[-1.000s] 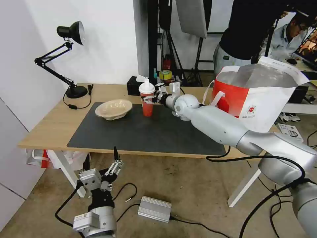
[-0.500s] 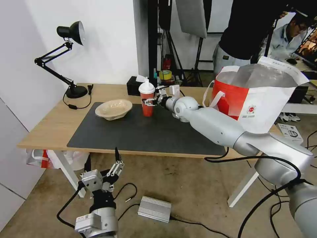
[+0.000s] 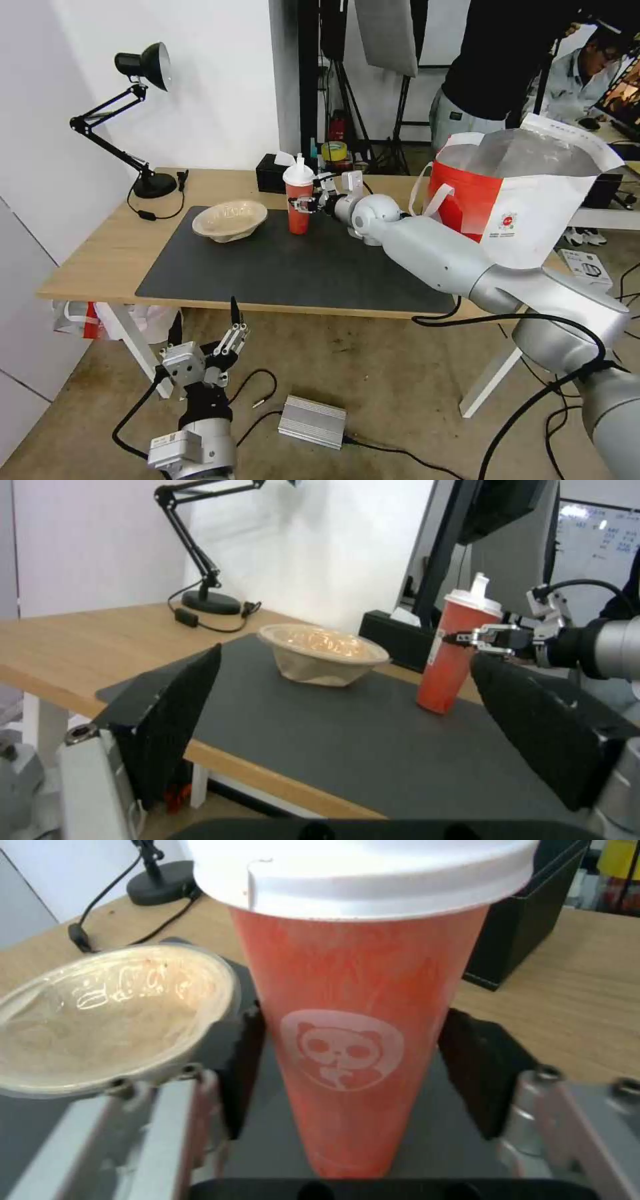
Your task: Pick up the trash from the table and place it into the takeout bag.
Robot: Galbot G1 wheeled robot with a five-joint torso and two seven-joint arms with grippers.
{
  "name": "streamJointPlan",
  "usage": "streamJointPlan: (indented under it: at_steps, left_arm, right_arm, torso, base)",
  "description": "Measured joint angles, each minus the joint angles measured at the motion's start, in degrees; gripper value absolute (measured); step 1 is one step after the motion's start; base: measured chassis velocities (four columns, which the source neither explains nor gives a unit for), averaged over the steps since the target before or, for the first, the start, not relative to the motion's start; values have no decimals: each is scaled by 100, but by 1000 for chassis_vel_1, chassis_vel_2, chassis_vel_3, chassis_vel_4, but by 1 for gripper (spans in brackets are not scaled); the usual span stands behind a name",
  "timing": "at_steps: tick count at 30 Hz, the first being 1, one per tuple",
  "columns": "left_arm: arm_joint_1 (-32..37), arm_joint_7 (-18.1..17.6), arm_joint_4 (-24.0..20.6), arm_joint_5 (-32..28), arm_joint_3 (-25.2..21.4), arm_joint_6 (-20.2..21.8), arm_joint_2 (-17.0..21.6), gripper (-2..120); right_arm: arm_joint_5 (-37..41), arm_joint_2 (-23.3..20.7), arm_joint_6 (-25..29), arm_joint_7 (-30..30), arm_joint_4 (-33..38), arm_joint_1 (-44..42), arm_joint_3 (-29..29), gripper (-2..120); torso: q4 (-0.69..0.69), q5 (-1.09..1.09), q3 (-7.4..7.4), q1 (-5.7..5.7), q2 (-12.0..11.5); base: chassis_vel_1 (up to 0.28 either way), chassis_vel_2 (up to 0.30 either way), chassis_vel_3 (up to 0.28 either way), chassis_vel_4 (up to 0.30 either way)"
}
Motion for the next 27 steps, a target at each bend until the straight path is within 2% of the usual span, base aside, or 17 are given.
streamJointPlan:
  at_steps: [3, 4, 8, 11, 13, 27]
  left_arm:
    - [-18, -1, 1, -8, 6, -5, 9, 100]
    - [-18, -1, 1, -8, 6, -5, 9, 100]
    - [-41, -2, 2, -22, 12, -12, 37, 100]
    - [-54, -2, 2, -31, 9, -12, 51, 100]
    - [-115, -6, 3, -94, -6, -12, 98, 100]
    - [-221, -11, 37, -135, 16, 10, 136, 100]
  right_arm:
    - [-1, 9, 2, -41, -23, 20, -26, 42]
    - [-1, 9, 2, -41, -23, 20, -26, 42]
    - [0, 17, 5, -73, -50, 50, -40, 24]
    - [0, 15, 6, -77, -51, 55, -41, 20]
    - [6, -31, 9, -94, -40, 94, -51, 3]
    - [26, -228, 55, -100, 234, 124, -53, 3]
  torso:
    - [0, 0, 0, 0, 0]
    - [0, 0, 0, 0, 0]
    - [0, 0, 0, 0, 0]
    - [0, 0, 0, 0, 0]
    - [0, 0, 0, 0, 0]
    - [0, 0, 0, 0, 0]
  base:
    - [0, 0, 0, 0]
    - [0, 0, 0, 0]
    - [0, 0, 0, 0]
    - [0, 0, 0, 0]
    - [0, 0, 0, 0]
    - [0, 0, 0, 0]
